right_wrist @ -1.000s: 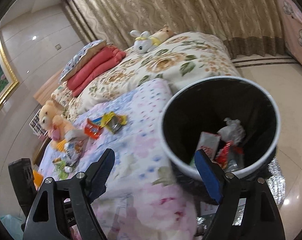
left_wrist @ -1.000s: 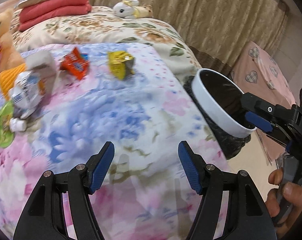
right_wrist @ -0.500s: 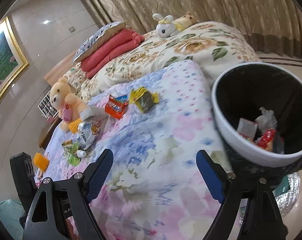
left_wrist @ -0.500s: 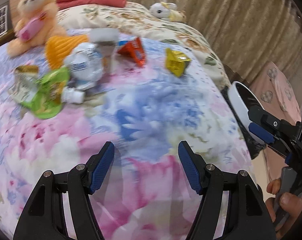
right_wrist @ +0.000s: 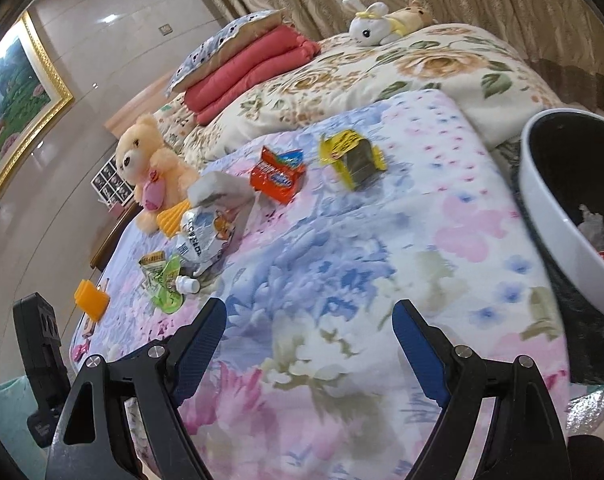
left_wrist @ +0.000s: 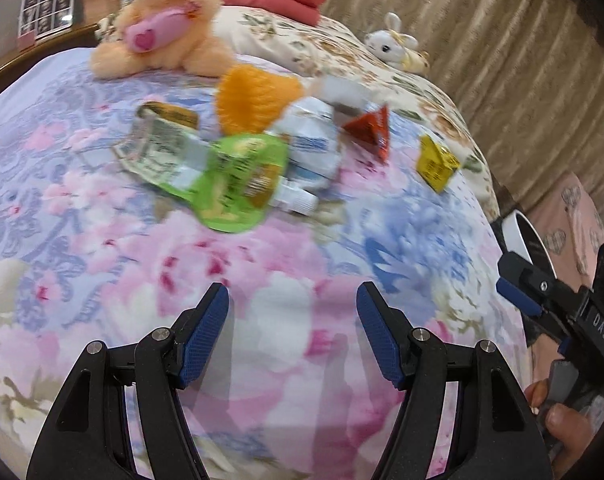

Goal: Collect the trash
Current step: 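Move both open tools back over the remaining trash on the bed, then grasp the green spout pouch with the left tool while the right tool grasps the white-blue wrapper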

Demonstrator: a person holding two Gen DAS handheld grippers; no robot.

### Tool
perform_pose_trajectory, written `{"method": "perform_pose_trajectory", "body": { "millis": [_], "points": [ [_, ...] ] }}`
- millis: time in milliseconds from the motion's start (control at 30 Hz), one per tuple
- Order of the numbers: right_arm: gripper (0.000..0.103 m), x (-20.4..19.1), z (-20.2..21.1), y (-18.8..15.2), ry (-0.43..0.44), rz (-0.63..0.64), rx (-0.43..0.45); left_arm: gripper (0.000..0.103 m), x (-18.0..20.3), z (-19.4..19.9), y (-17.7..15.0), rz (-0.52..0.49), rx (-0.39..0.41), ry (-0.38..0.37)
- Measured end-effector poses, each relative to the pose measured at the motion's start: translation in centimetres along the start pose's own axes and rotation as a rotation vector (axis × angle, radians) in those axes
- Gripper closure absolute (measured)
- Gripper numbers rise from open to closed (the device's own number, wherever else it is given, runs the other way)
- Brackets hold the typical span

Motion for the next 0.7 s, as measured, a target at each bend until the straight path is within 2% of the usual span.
{"method": "perform_pose_trajectory", "body": {
  "millis": [400, 533, 700],
  "points": [
    [0.016, -3.2, -3.0, 0.4, 0.048, 0.035, -0.044, 0.032, -2.0, -0.1, 1.7, 0.020, 0.011, 0.028],
    [0.016, -3.3, -3.4, 0.6, 0.046, 0.031, -0.045, 0.028, -1.8, -0.7, 3.0, 0.042, 0.022, 0.028],
    [0.016, -2.8, -3.7, 0.9, 0.037, 0.016, -0.047, 0.026, -1.7, -2.5, 4.6, 0.048, 0.022, 0.073]
  ]
}}
Point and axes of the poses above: each gripper's, at about its wrist camera, not at the fingertips, and z roughly against the way its jaws point, x to its right, y to its top, the point moved 5 cm from there along -z, roughly the way its jaws point, and after that the axes turned 6 degrees about -y, right-handed, at the moved point
